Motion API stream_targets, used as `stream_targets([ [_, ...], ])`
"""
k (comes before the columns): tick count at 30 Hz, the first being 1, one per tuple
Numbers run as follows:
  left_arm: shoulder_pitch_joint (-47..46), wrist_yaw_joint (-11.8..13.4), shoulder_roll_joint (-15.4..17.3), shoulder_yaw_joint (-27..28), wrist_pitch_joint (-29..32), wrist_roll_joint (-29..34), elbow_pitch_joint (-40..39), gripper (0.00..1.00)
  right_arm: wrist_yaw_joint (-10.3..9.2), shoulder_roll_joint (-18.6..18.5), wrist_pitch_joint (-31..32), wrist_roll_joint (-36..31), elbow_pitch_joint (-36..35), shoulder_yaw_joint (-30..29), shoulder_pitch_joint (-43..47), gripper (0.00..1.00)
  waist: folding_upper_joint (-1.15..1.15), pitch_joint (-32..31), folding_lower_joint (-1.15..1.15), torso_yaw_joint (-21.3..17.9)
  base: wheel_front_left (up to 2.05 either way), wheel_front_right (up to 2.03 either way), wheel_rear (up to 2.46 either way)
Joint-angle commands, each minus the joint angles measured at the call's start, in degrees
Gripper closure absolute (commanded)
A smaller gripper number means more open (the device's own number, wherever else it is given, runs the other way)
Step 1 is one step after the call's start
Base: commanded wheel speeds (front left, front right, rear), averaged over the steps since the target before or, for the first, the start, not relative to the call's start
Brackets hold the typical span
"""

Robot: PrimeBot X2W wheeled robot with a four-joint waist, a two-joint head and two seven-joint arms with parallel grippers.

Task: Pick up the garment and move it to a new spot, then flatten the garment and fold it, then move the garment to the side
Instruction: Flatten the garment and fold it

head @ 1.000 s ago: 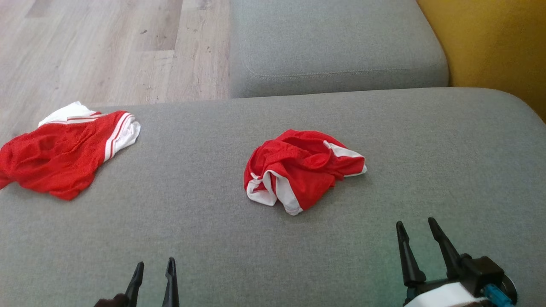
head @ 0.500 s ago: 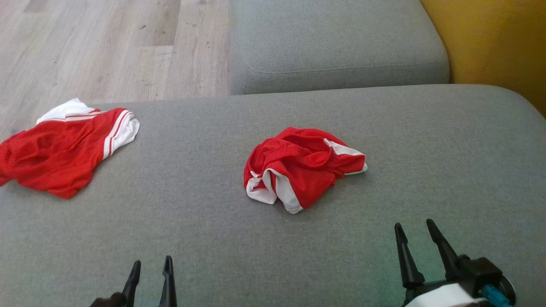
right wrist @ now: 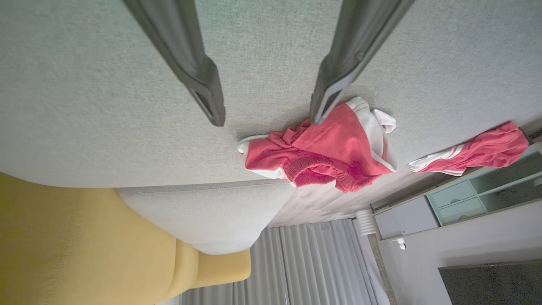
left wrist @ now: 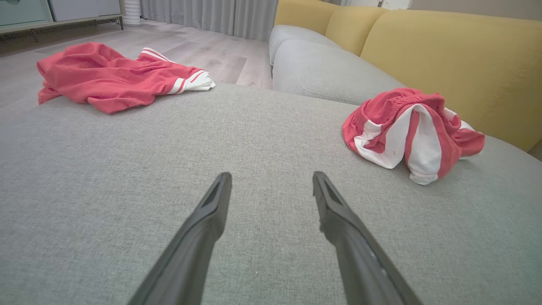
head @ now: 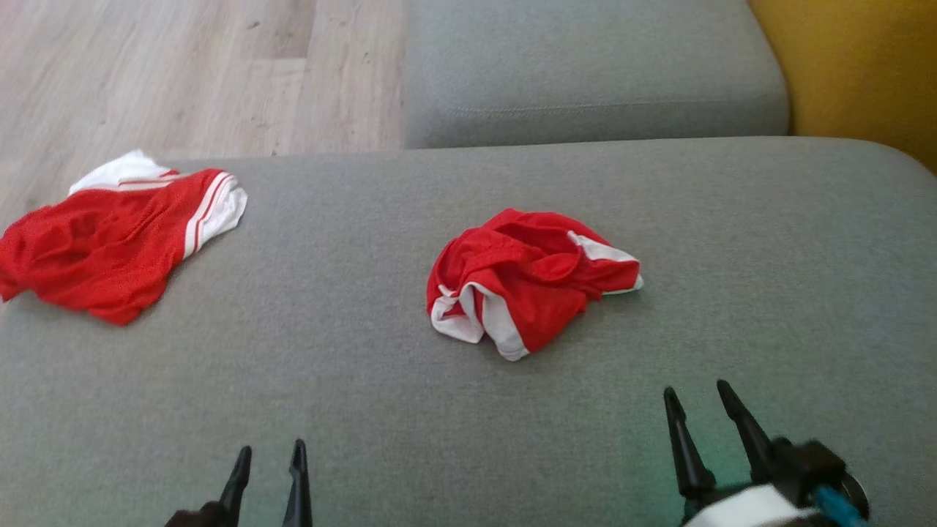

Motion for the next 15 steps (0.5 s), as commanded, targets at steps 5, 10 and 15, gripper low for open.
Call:
stream_targets([
  [5,-5.2,0.04,0.33,0.91,0.25,1.44,-2.95,0.0,0.44,-0.32,2.31,0.97,1.6,4.03,-9.8,0.0,0.0,2.5,0.0,3.43,0.0,0.0,0.0],
  [10,-7.05,0.23,-0.04,0.02,0.85,2.34,-4.52,0.0,0.44,-0.32,6.07,1.94,8.66,7.59,-16.14,0.0,0.0,5.91,0.0,7.77,0.0,0.0,0.0],
  [15,-8.4,-0.04,-0.74,-0.69,0.93,2.7,-4.68,0.0,0.44,-0.32,7.88,2.05,15.38,8.33,-20.94,0.0,0.0,8.79,0.0,11.72,0.0,0.0,0.0],
])
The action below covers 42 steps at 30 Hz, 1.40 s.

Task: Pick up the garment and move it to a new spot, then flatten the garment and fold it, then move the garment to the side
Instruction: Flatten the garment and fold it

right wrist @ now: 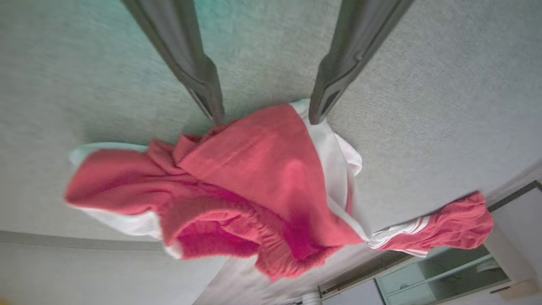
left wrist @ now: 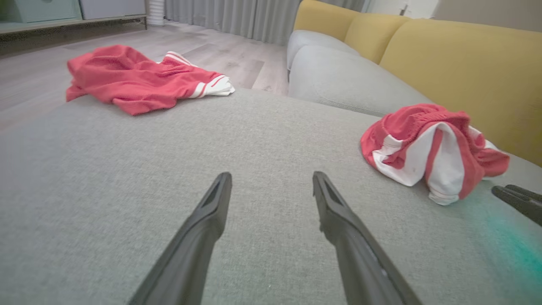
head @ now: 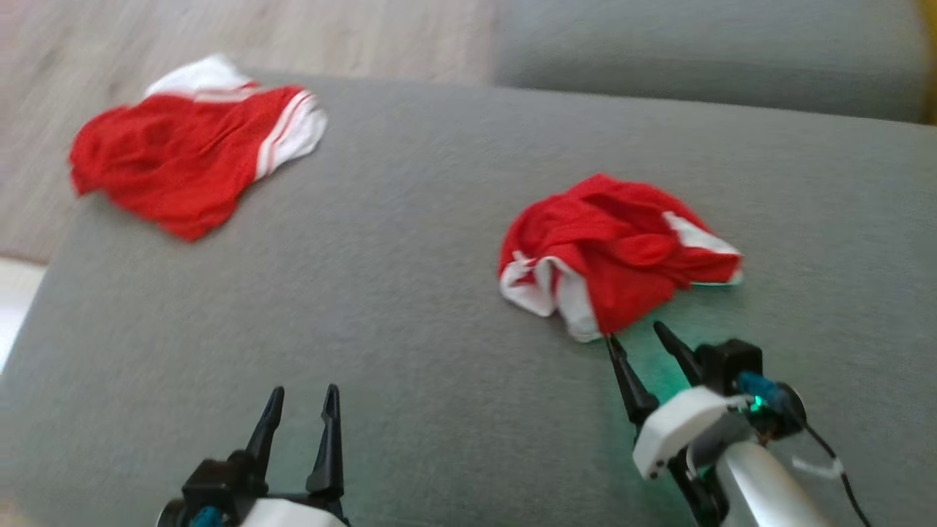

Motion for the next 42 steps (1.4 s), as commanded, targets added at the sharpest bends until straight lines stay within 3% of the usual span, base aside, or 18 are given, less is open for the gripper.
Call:
stream_targets([
  [1,-2.93,-0.02,0.36,1.75,-0.17,0.5,-1.69,0.0,0.44,-0.17,-0.27,-0.29,-1.2,1.36,-3.34,0.0,0.0,2.87,-0.01,3.39,0.0,0.0,0.0],
  [10,-3.54,-0.29,-0.82,1.52,-0.76,0.54,-0.69,0.0,0.44,-0.17,-0.81,-2.25,7.45,0.11,-8.78,0.0,0.0,4.33,-0.01,7.46,0.0,0.0,0.0],
  [11,-3.58,-0.32,-0.91,1.53,-0.81,0.55,-0.61,0.0,0.44,-0.17,-0.49,-2.62,8.15,0.07,-9.17,0.13,0.0,4.36,-0.01,7.56,0.0,0.0,0.0],
  [12,-3.61,-0.33,-0.98,1.55,-0.87,0.55,-0.54,0.0,0.44,-0.17,-0.38,-2.81,8.65,0.0,-9.5,0.42,0.0,4.4,-0.01,7.59,0.0,0.0,0.0],
  [15,-3.52,-0.35,-1.12,1.78,-1.03,0.48,-0.32,0.0,0.44,-0.17,-0.81,-2.92,9.12,-0.13,-10.27,1.0,0.0,4.43,-0.01,7.03,0.0,0.0,0.0],
  [26,-2.98,-0.36,-1.18,2.35,-1.38,0.35,0.29,0.0,0.44,-0.17,-3.52,-2.71,3.57,-1.31,-7.39,1.0,0.0,2.57,-0.01,1.04,0.0,0.0,0.0],
  [34,-2.29,-0.06,-0.88,2.4,-1.37,0.26,0.09,0.0,0.44,-0.17,-0.31,-10.9,-7.25,-12.47,-0.79,1.0,0.0,0.39,-0.01,-2.67,0.0,0.0,0.0],
  [42,-2.3,0.07,-0.29,2.19,-1.03,0.26,-0.73,0.0,0.44,-0.74,3.88,-15.89,-15.29,-21.29,3.82,1.0,0.0,0.96,-0.01,-3.1,0.0,0.0,0.0],
])
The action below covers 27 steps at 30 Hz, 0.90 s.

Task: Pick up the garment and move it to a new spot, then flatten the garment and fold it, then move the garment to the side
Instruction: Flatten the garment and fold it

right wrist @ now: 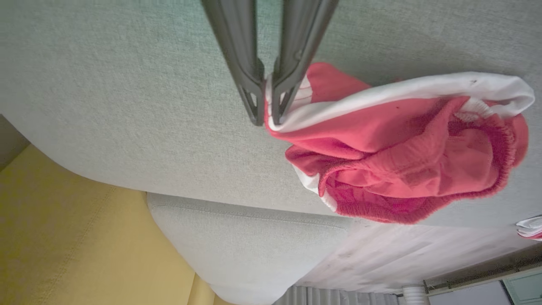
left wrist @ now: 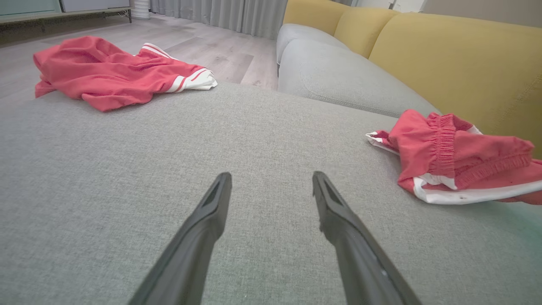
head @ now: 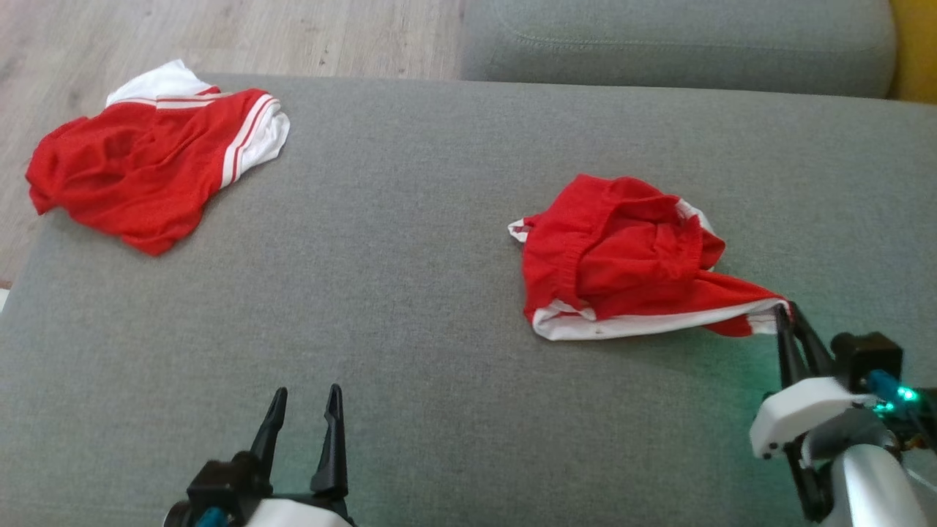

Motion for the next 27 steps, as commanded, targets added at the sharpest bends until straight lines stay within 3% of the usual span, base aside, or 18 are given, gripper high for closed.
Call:
stream_targets([
  [1,-1.96,0.05,1.12,2.0,-0.42,0.27,-1.84,0.0,0.43,-0.74,0.18,-0.59,-2.31,0.74,-1.45,1.0,0.0,0.24,0.0,0.09,0.0,0.0,0.0],
  [5,-2.21,0.05,1.33,1.83,-0.29,0.29,-1.89,0.0,0.43,-1.38,0.15,-2.53,-0.28,-0.95,-1.72,1.0,0.0,0.61,0.0,0.28,0.0,0.0,0.0],
  [6,-2.19,0.05,1.37,1.79,-0.29,0.27,-1.84,0.0,0.43,-1.36,-0.17,-2.94,0.45,-0.97,-1.8,0.81,0.0,0.49,0.0,0.28,0.0,0.0,0.0],
  [7,-2.13,0.06,1.4,1.76,-0.27,0.25,-1.76,0.0,0.43,-1.3,-0.49,-3.19,1.27,-1.02,-1.83,0.55,0.0,0.28,0.0,0.25,0.0,0.0,0.0],
  [8,-2.04,0.08,1.45,1.72,-0.25,0.22,-1.67,0.0,0.43,-1.22,-0.9,-3.36,2.08,-1.1,-1.87,0.0,0.0,0.03,0.0,0.21,0.0,0.0,0.0],
  [18,-0.26,0.61,2.05,1.24,0.11,-0.05,-2.0,0.0,0.43,-0.32,-4.9,-1.84,4.54,-1.65,-0.54,0.0,0.0,-3.85,0.0,-0.85,0.0,0.0,0.0],
  [27,-0.33,0.51,2.05,0.18,0.62,0.16,-2.91,0.0,0.43,-0.19,-3.28,8.81,4.06,12.27,-2.24,0.0,0.0,-3.56,0.0,0.52,0.0,0.0,0.0],
])
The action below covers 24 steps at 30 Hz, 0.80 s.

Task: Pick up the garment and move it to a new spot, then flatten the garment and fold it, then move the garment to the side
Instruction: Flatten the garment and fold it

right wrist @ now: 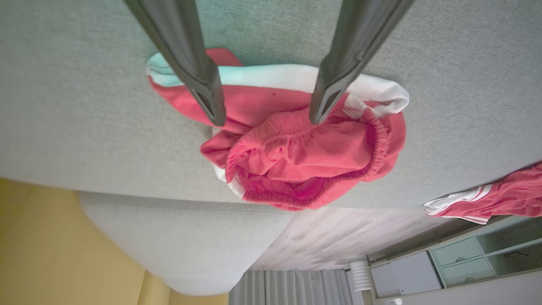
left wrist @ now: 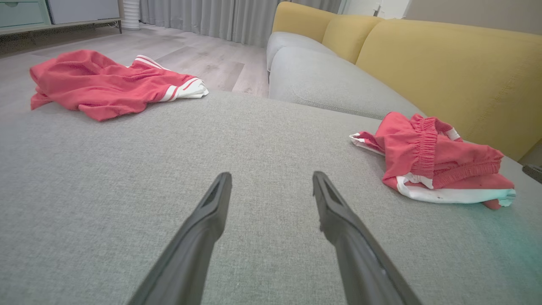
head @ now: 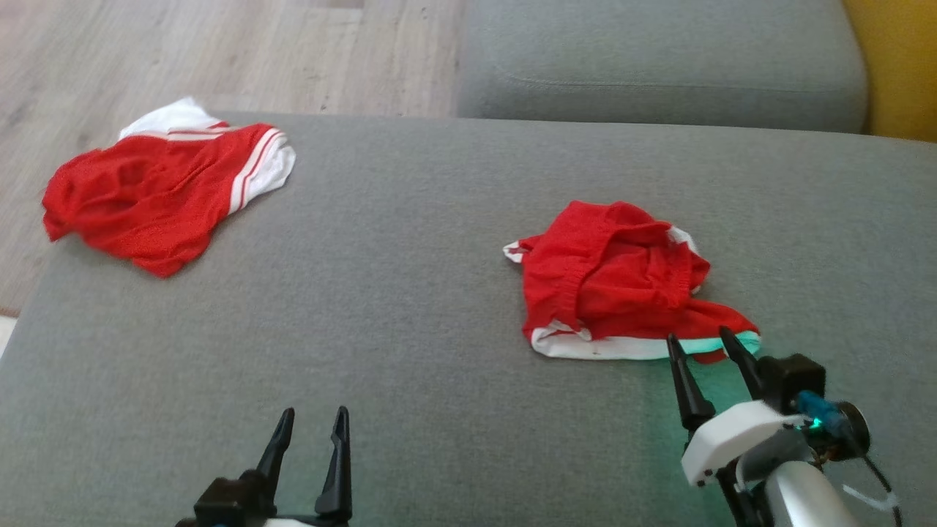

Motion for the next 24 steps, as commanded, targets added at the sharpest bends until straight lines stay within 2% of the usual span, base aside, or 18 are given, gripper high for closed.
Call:
stream_targets([
  [1,-2.46,-0.01,0.67,1.89,0.01,0.19,-1.91,0.0,0.43,-0.43,0.15,1.49,-0.95,1.02,-2.9,0.0,0.0,0.73,0.0,1.0,0.0,0.0,0.0],
  [6,-2.98,0.23,0.69,1.96,0.06,0.26,-2.01,0.0,0.43,-0.42,0.39,5.52,4.34,-0.73,-6.27,0.0,0.0,2.47,0.0,3.86,0.0,0.0,0.0],
  [11,-3.31,0.13,0.68,2.14,-0.17,0.17,-1.82,0.0,0.43,-0.42,0.82,10.99,10.02,0.48,-9.41,0.0,0.0,3.54,0.0,5.79,0.0,0.0,0.0],
  [17,-3.56,0.11,0.32,2.18,-0.44,0.12,-1.48,0.0,0.43,-0.42,-1.23,13.93,11.98,2.1,-12.31,0.0,0.0,3.96,0.0,6.26,0.0,0.0,0.0],
  [18,-3.59,0.14,0.25,2.19,-0.49,0.13,-1.45,0.0,0.43,-0.42,-1.72,14.2,12.03,2.35,-12.84,0.04,0.0,4.03,0.0,6.23,0.0,0.0,0.0],
  [19,-3.62,0.15,0.19,2.21,-0.54,0.12,-1.4,0.0,0.43,-0.42,-2.18,14.44,12.0,2.61,-13.32,0.23,0.0,4.09,0.0,6.16,0.0,0.0,0.0],
  [20,-3.64,0.14,0.15,2.26,-0.59,0.09,-1.34,0.0,0.43,-0.42,-2.73,14.43,11.86,2.76,-13.8,0.53,0.0,4.14,0.0,6.06,0.0,0.0,0.0],
  [21,-3.67,0.12,0.12,2.3,-0.64,0.06,-1.27,0.0,0.43,-0.42,-3.32,14.18,11.61,2.88,-14.29,0.69,0.0,4.19,0.0,5.95,0.0,0.0,0.0],
  [22,-3.69,0.09,0.09,2.34,-0.69,0.04,-1.21,0.0,0.43,-0.42,-3.8,13.95,11.23,3.03,-14.77,0.95,0.0,4.22,0.0,5.85,0.0,0.0,0.0],
  [23,-3.74,0.05,0.05,2.37,-0.73,0.02,-1.15,0.0,0.43,-0.42,-4.08,13.82,10.71,3.37,-15.25,1.0,0.0,4.25,0.0,5.76,0.0,0.0,0.0],
  [24,-3.79,0.03,0.01,2.38,-0.77,0.01,-1.1,0.0,0.43,-0.42,-4.21,13.76,10.02,3.8,-15.73,1.0,0.0,4.27,0.0,5.66,0.0,0.0,0.0],
])
